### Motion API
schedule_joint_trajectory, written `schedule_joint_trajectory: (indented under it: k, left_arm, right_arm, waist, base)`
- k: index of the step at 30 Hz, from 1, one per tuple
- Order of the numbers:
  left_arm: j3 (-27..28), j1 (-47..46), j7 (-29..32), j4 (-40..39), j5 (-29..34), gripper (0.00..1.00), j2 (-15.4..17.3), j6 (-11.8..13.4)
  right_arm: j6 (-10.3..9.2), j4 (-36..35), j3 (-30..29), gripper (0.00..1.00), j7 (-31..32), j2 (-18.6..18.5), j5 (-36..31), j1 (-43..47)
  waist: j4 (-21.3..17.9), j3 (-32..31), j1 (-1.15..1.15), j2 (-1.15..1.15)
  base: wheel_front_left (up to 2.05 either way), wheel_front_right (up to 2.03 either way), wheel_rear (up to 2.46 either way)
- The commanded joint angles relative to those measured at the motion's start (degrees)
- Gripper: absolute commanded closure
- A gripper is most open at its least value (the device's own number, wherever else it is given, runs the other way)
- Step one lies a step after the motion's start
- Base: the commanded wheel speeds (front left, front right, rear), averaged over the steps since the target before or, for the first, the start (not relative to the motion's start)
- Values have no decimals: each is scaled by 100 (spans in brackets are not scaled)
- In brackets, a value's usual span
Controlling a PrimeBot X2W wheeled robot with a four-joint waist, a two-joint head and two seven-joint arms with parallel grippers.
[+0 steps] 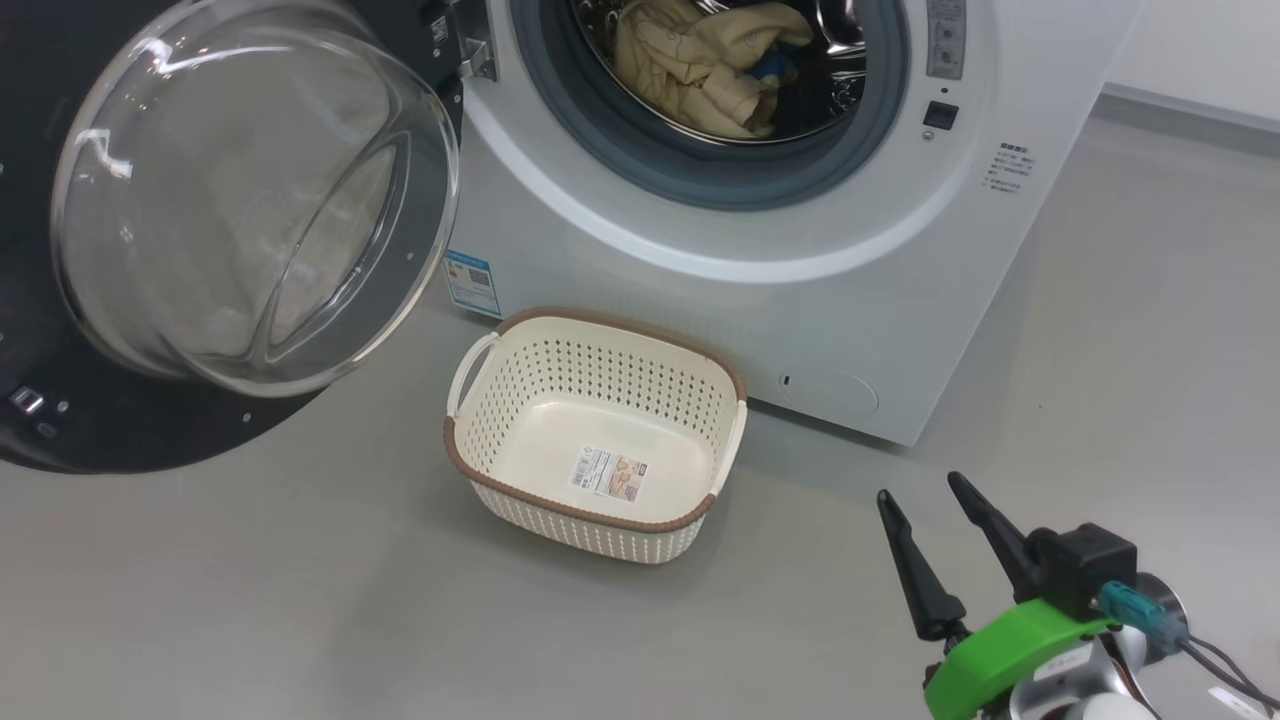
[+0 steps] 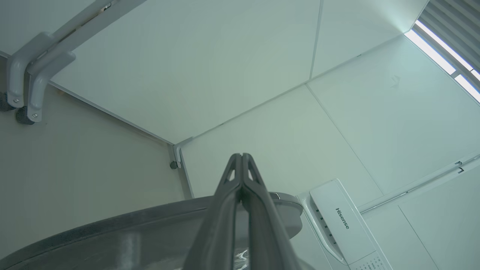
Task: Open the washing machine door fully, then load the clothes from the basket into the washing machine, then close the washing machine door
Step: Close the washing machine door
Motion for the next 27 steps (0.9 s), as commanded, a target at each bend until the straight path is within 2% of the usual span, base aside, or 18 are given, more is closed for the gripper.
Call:
schedule_joint_trajectory:
  k: [1,11,18,27]
  left_arm:
    - [350,-314,80,154,-218,100,393,-63]
    - [1047,-359,-65,1663,-775,100,532,-171]
    - [1226,-353,-91,2107,-937,100,561,-354]
    - [1149,-455,201,2499,-944,100,655,-442]
  right_arm:
    - [-1,-239,140,0,19,-142,-44,-347]
    - [-1,-433,274,0,200,-347,-10,-487]
    - [-1,-538,291,0,272,-451,9,-571]
    - [-1,-620,294,0,316,-523,12,-646]
  waist:
    - [-101,66,0,0]
    - [-362,340,0,0]
    - [-499,550,0,0]
    - [-592,734,0,0]
  base:
    - [0,0,0]
    - [0,0,0]
    - [0,0,0]
    - [0,0,0]
